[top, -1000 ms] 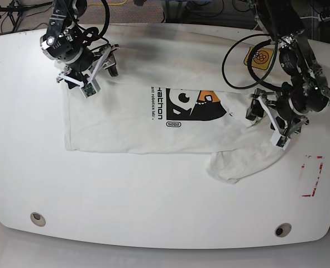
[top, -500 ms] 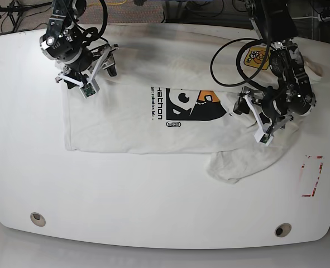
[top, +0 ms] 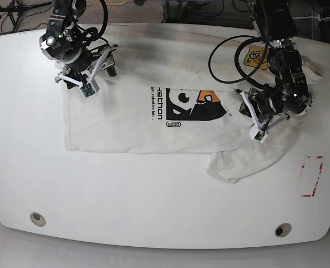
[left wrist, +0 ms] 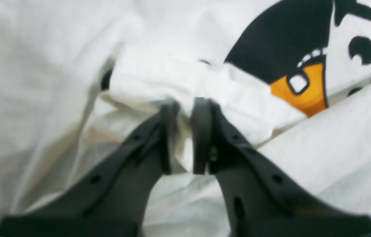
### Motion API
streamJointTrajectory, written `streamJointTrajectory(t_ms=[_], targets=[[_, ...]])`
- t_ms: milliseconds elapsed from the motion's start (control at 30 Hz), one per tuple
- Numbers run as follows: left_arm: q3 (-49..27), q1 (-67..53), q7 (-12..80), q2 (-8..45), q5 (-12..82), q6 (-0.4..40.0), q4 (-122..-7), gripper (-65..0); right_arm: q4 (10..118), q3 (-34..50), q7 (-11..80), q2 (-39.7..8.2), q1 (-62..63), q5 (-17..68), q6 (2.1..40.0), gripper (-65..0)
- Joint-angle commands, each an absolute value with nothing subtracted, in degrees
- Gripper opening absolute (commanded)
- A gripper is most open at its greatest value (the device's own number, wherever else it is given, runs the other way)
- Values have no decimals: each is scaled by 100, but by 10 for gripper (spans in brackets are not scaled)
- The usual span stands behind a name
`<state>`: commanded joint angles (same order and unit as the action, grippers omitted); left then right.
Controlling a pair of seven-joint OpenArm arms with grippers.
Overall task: Fold the T-shirt properly
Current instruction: 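Move the left gripper down onto the shirt body beside the graphic, then pinch the shirt fabric with the left gripper and drag it outward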
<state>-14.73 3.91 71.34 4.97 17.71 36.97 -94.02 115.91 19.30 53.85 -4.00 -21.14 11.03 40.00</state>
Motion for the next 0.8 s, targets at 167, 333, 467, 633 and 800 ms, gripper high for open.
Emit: streamJointTrajectory(t_ms=[167,333,467,633,800], targets=[[-1473,382,7143,602,1771,3697,-9393,-568,11591,1930,5385,-374,-2114,1103,4000,-241],[-1473,365,7134,708,1763,3697,-9393,-550,11591,1947,5376,-303,-2105,1059,4000,-241],[-1473,303,7099,752,1763,3662,-9314,-604,11591,1938,5376,-286,-2105,1059,4000,-241],[-1473,303,6985,760,1763,3662,-9244,-650,11591,1930,5376,-277,-2105,1059,4000,-241],[-1473,295,7002,743,1807,3697,-9332,-650,11591,1930,5376,-277,-2105,1059,4000,-241]])
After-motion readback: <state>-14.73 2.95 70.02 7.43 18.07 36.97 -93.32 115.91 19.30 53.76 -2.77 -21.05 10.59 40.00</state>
